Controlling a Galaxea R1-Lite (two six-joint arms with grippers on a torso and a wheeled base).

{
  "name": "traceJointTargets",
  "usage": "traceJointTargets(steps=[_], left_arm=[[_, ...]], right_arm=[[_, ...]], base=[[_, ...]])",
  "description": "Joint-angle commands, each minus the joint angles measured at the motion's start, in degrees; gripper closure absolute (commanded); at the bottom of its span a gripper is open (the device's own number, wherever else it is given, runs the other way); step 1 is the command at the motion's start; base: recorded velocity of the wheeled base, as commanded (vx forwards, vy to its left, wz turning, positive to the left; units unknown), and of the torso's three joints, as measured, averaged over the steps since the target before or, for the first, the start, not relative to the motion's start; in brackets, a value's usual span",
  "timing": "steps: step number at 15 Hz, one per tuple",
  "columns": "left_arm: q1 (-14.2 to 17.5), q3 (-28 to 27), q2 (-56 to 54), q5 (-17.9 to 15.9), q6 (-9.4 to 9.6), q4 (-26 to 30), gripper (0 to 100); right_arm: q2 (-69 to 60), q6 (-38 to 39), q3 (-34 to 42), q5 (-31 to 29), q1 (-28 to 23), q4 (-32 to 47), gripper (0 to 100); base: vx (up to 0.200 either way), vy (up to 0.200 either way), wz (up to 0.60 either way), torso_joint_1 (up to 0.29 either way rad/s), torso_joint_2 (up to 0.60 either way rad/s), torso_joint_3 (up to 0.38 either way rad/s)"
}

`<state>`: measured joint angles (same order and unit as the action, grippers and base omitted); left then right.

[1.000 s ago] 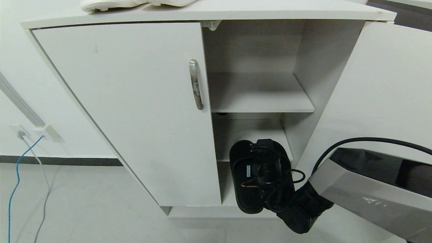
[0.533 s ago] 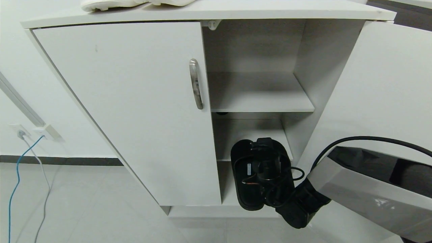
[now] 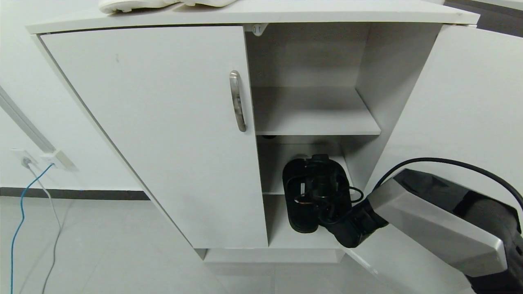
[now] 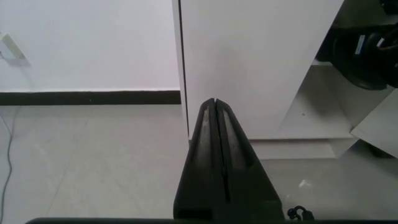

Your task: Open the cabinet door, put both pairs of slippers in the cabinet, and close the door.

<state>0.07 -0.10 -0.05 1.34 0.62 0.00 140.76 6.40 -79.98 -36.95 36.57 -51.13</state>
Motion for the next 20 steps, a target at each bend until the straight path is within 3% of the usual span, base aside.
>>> traceJointTargets(steps=[1,6,9,15,20], left_arm=[[0.01,0.01,0.05,-0.02,-0.01,0.00,100],[0.01,0.01,0.05,-0.02,-0.09,0.00,100],[0.01,0.01,0.05,-0.02,-0.09,0.00,100],[0.01,0.01,0.05,-0.02,-0.36,0.00,100],[0.01,0.01,0.05,-0.02,-0.27,0.00,100]], right_arm=[[2.76,0.02,-5.27,0.65,-1.77,2.44,100],[7.24,0.02,-16.70,1.79,-3.70,6.57,100],[5.31,0.28,-13.80,1.79,-3.52,5.78,100],[3.20,0.54,-10.11,2.23,-2.56,4.28,100],[5.84,0.46,-14.06,4.34,-3.09,4.19,100]], base=[[0.000,0.000,0.00,0.000,0.00,0.000],[0.000,0.000,0.00,0.000,0.00,0.000],[0.200,0.000,0.00,0.002,0.00,0.004],[0.000,0.000,0.00,0.000,0.00,0.000],[0.000,0.000,0.00,0.000,0.00,0.000]])
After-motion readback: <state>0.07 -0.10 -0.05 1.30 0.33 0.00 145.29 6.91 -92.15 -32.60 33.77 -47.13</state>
